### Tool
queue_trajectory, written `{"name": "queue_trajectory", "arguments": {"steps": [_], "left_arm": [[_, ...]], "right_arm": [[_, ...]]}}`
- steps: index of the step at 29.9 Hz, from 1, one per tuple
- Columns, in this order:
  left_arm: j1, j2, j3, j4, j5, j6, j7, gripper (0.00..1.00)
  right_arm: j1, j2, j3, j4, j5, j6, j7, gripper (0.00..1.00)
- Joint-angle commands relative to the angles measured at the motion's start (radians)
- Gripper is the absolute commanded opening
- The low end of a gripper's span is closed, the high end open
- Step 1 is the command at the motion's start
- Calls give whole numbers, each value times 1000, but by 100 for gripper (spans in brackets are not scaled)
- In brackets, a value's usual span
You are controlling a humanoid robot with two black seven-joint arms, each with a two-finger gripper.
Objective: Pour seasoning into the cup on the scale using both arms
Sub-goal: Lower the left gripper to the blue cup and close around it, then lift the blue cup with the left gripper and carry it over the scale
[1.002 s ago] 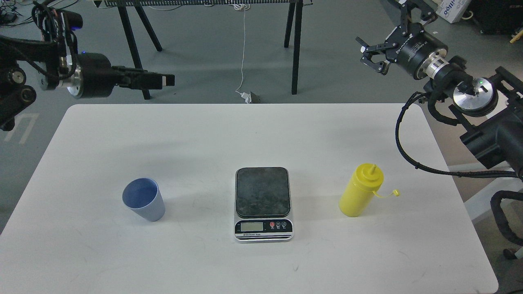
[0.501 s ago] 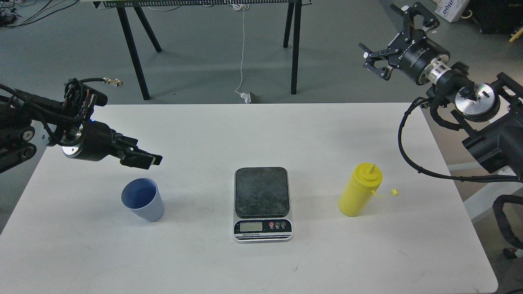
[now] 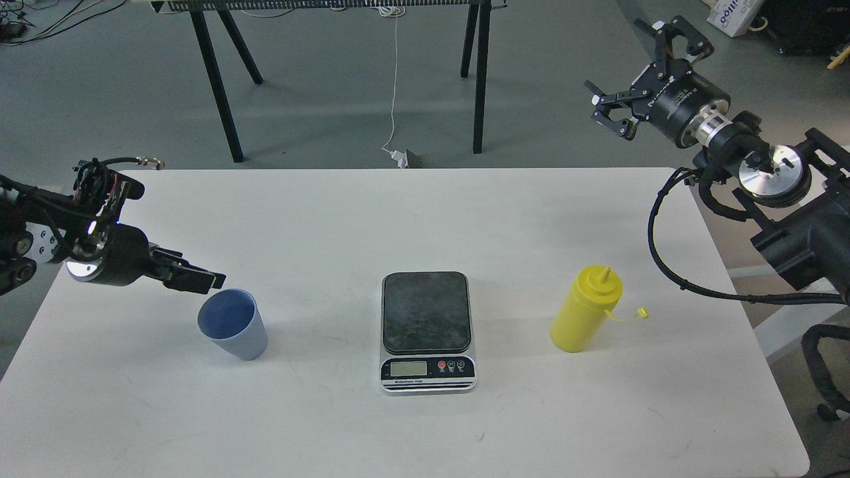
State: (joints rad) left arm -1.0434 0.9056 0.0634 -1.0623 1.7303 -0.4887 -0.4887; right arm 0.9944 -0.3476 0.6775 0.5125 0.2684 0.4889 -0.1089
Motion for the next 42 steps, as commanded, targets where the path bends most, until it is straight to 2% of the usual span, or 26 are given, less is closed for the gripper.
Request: {"name": "queue_trajectory", "arguments": {"steps": [1, 23, 29, 33, 37, 40, 42], "left_arm": [[6, -4, 0, -2, -1, 0, 0, 100], [75, -48, -2, 1, -9, 0, 0, 99], [80, -73, -4, 4, -17, 0, 0, 95], [83, -85, -4, 16, -14, 0, 0, 86], [85, -86, -2, 22, -6, 0, 0, 69], [86, -86, 0, 22, -5, 0, 0, 52], [100, -86, 0, 22, -3, 0, 0, 35]], "right_arm": [[-2, -1, -1, -2, 0, 0, 0, 100], [-22, -1, -1, -2, -1, 0, 2, 100], [-23, -1, -3, -8, -1, 0, 2, 100], [-25, -7, -3, -6, -1, 0, 2, 100], [-28, -7, -1, -8, -1, 0, 2, 100], [-28, -13, -1, -6, -1, 0, 2, 100], [-30, -14, -1, -8, -1, 0, 2, 100]]}}
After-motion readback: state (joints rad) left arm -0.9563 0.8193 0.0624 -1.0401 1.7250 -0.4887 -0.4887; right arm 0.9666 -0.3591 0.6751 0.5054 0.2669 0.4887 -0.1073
